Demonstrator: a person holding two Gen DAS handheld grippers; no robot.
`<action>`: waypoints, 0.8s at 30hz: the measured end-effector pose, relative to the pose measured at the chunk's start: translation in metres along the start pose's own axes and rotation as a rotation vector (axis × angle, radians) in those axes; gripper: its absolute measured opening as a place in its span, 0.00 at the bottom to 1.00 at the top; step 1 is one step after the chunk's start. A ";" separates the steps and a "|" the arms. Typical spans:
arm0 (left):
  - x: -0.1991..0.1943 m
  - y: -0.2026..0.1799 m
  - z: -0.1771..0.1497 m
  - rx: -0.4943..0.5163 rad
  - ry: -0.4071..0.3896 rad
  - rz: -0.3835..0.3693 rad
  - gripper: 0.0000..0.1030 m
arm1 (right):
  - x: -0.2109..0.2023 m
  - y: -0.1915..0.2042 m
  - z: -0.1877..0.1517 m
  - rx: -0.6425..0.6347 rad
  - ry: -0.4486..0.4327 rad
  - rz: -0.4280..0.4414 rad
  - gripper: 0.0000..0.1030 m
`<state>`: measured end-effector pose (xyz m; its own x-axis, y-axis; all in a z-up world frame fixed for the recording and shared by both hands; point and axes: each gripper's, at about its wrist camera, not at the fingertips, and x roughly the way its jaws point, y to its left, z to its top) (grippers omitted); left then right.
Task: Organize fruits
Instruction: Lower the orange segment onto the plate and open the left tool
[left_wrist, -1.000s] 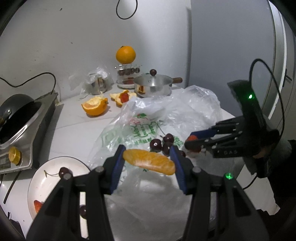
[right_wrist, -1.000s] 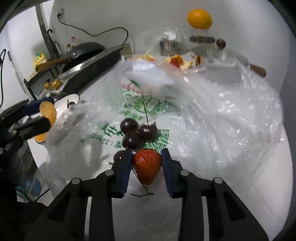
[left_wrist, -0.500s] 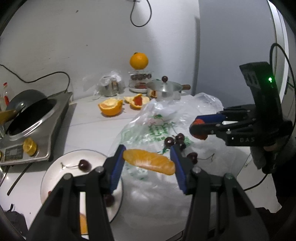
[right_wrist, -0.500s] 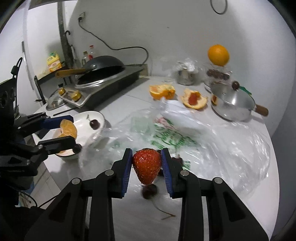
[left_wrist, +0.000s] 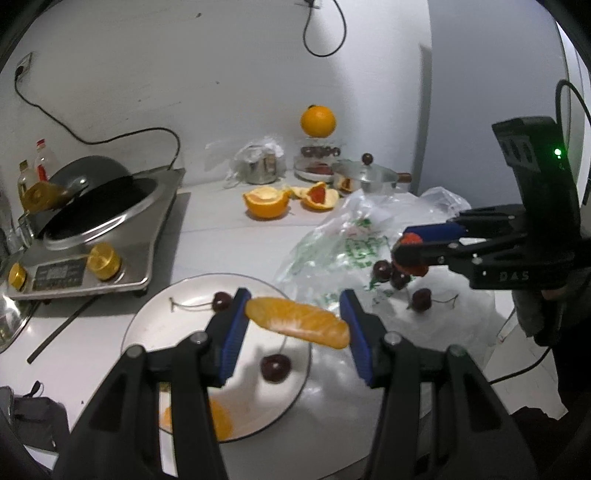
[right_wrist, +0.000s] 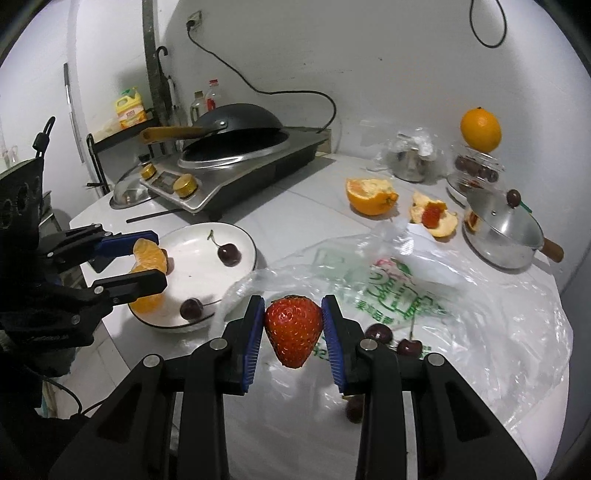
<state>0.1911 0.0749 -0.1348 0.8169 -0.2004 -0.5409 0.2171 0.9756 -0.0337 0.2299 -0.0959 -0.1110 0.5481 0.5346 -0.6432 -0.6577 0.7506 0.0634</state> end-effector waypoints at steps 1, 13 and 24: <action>-0.001 0.003 -0.001 -0.004 -0.001 0.004 0.49 | 0.001 0.002 0.001 -0.003 0.001 0.003 0.33; 0.006 0.033 -0.012 -0.046 0.022 0.054 0.49 | 0.021 0.024 0.011 -0.037 0.027 0.043 0.33; 0.028 0.050 -0.029 -0.085 0.067 0.067 0.49 | 0.040 0.035 0.022 -0.054 0.043 0.071 0.33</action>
<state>0.2095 0.1202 -0.1755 0.7897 -0.1308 -0.5995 0.1146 0.9913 -0.0653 0.2406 -0.0395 -0.1180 0.4773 0.5675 -0.6709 -0.7216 0.6888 0.0693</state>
